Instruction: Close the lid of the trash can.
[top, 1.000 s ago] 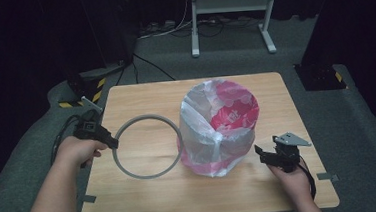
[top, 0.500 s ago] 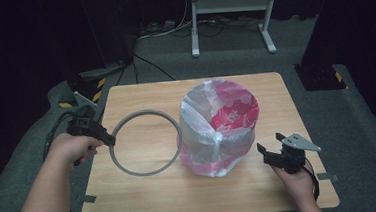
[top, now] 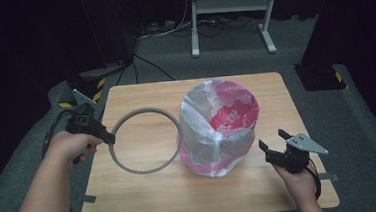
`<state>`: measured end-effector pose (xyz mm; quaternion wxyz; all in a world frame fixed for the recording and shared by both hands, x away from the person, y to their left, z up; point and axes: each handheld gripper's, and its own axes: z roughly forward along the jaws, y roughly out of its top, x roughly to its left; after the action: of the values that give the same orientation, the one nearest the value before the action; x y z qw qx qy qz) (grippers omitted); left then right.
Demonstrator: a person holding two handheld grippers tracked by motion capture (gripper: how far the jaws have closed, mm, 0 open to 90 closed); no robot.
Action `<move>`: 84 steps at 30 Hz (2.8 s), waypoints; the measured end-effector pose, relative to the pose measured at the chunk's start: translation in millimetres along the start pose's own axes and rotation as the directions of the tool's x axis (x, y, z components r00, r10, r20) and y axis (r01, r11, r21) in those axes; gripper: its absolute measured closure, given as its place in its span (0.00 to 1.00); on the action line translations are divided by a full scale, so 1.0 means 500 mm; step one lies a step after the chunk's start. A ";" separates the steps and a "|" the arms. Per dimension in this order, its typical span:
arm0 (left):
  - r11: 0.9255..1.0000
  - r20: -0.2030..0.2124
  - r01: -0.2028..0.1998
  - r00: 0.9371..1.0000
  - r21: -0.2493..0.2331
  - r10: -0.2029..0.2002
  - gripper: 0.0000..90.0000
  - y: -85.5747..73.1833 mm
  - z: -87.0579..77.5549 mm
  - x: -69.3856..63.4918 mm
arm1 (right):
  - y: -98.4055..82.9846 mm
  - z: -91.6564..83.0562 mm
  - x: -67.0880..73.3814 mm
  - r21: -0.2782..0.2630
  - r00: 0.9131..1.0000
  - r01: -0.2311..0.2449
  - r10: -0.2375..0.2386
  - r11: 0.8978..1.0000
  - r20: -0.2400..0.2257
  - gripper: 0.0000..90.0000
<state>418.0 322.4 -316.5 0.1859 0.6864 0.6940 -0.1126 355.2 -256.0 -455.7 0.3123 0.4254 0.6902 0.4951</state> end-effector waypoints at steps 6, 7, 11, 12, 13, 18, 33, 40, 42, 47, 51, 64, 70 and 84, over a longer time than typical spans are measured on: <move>1.000 0.003 0.005 1.000 -0.008 -0.005 0.93 0.003 -0.020 -0.011 | 0.010 -0.006 0.000 -0.024 1.000 -0.002 0.002 1.000 -0.003 0.20; 1.000 0.003 0.005 1.000 -0.008 -0.005 0.93 0.003 -0.020 -0.011 | 0.010 -0.006 0.000 -0.024 1.000 -0.002 0.002 1.000 -0.003 0.20; 1.000 -0.001 0.021 1.000 -0.022 -0.021 0.93 0.002 -0.045 -0.020 | 0.015 -0.010 0.000 -0.037 1.000 -0.008 0.008 0.999 -0.005 0.20; 1.000 -0.001 0.021 1.000 -0.022 -0.021 0.93 0.002 -0.045 -0.020 | 0.015 -0.011 0.000 -0.037 1.000 -0.009 0.009 0.999 -0.005 0.20; 1.000 -0.006 0.008 1.000 -0.016 -0.008 0.93 0.002 -0.056 -0.020 | 0.015 -0.011 0.000 -0.036 1.000 -0.011 0.011 0.999 -0.004 0.20; 0.999 0.000 0.032 0.999 -0.039 -0.032 0.93 0.002 -0.076 -0.028 | 0.014 -0.011 -0.003 -0.032 1.000 -0.014 0.014 0.999 -0.003 0.21; 0.996 0.011 0.025 1.000 -0.083 -0.024 0.93 0.010 -0.120 -0.053 | 0.032 -0.030 0.003 -0.087 1.000 0.008 -0.008 0.996 -0.002 0.21; 0.996 0.009 0.012 1.000 -0.089 -0.011 0.93 0.013 -0.136 -0.071 | 0.056 -0.045 0.003 -0.126 1.000 0.013 -0.014 0.992 -0.007 0.20; 0.996 0.012 0.008 1.000 -0.093 -0.007 0.93 0.015 -0.140 -0.078 | 0.065 -0.053 0.002 -0.145 1.000 0.015 -0.016 0.989 -0.007 0.20; 0.995 0.019 0.000 1.000 -0.096 0.001 0.93 0.023 -0.141 -0.103 | 0.087 -0.071 0.000 -0.187 1.000 0.021 -0.022 0.982 -0.004 0.21; 0.996 0.015 -0.031 0.999 -0.089 0.032 0.93 0.030 -0.143 -0.120 | 0.103 -0.077 0.000 -0.208 1.000 0.028 -0.029 0.978 -0.001 0.21; 0.995 0.014 -0.040 0.999 -0.093 0.042 0.93 0.051 -0.129 -0.166 | 0.133 -0.085 0.007 -0.271 0.999 0.032 -0.035 0.962 -0.007 0.22; 0.995 0.018 -0.048 0.999 -0.087 0.050 0.93 0.062 -0.116 -0.184 | 0.154 -0.083 0.013 -0.293 0.999 0.038 -0.040 0.955 -0.004 0.22; 0.993 0.038 -0.106 0.993 -0.051 0.107 0.93 0.100 -0.077 -0.270 | 0.198 -0.082 0.014 -0.341 0.999 0.051 -0.053 0.939 0.005 0.25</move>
<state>462.2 216.9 -221.2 0.2223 0.7153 0.6550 -0.0994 344.8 -252.1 -348.9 0.3928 0.3457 0.6057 0.5994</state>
